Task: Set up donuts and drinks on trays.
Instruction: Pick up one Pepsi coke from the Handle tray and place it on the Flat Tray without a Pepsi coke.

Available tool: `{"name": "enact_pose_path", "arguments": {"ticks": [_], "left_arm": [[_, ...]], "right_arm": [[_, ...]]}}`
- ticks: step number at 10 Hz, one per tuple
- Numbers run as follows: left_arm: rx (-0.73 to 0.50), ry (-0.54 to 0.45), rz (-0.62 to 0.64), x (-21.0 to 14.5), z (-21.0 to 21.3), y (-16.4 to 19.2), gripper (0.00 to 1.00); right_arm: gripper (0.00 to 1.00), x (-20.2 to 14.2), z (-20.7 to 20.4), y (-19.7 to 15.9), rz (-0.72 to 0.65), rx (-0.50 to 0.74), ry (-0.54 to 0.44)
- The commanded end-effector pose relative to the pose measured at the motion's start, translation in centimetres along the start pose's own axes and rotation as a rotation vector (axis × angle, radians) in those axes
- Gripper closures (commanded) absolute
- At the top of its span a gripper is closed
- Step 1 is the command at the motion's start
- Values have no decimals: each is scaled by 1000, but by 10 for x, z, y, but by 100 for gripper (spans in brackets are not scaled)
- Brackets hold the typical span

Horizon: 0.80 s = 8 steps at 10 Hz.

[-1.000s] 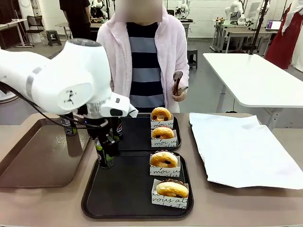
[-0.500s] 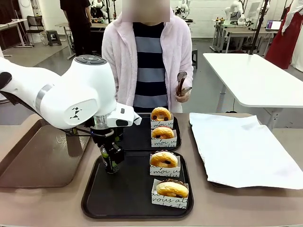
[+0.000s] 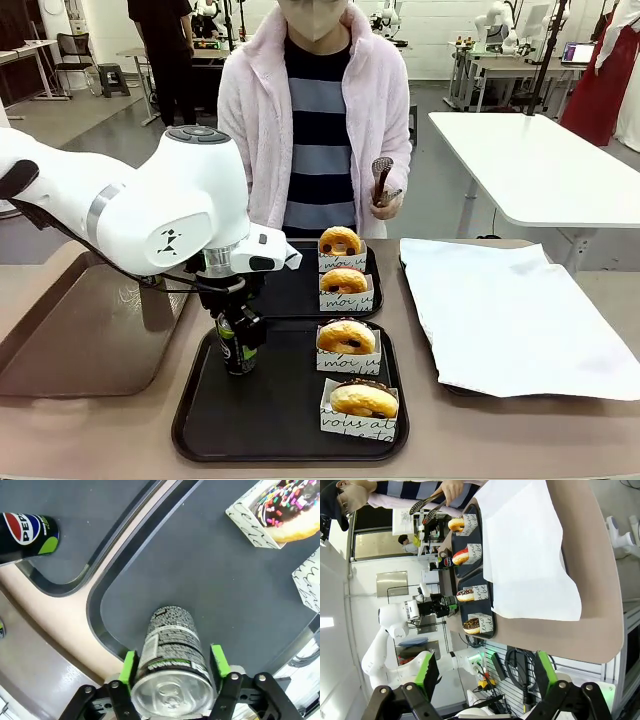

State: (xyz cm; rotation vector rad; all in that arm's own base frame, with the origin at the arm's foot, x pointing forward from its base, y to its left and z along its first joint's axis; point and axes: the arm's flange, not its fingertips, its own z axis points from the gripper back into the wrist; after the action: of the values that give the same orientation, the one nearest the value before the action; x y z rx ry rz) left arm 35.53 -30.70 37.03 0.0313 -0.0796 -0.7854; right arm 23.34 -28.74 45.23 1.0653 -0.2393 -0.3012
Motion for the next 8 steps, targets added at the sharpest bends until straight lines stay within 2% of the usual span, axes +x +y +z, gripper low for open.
{"name": "enact_pose_path", "arguments": {"ticks": [1, 3, 8], "left_arm": [[-37, -5, -8, 1, 6, 0, 0], [-48, 0, -10, -1, 10, 0, 0], [-67, 89, -27, -12, 53, -11, 0]], "right_arm": [[0, -1, 1, 0, 4, 8, 1], [0, -1, 1, 0, 4, 8, 1], [0, -1, 1, 0, 4, 8, 1]]}}
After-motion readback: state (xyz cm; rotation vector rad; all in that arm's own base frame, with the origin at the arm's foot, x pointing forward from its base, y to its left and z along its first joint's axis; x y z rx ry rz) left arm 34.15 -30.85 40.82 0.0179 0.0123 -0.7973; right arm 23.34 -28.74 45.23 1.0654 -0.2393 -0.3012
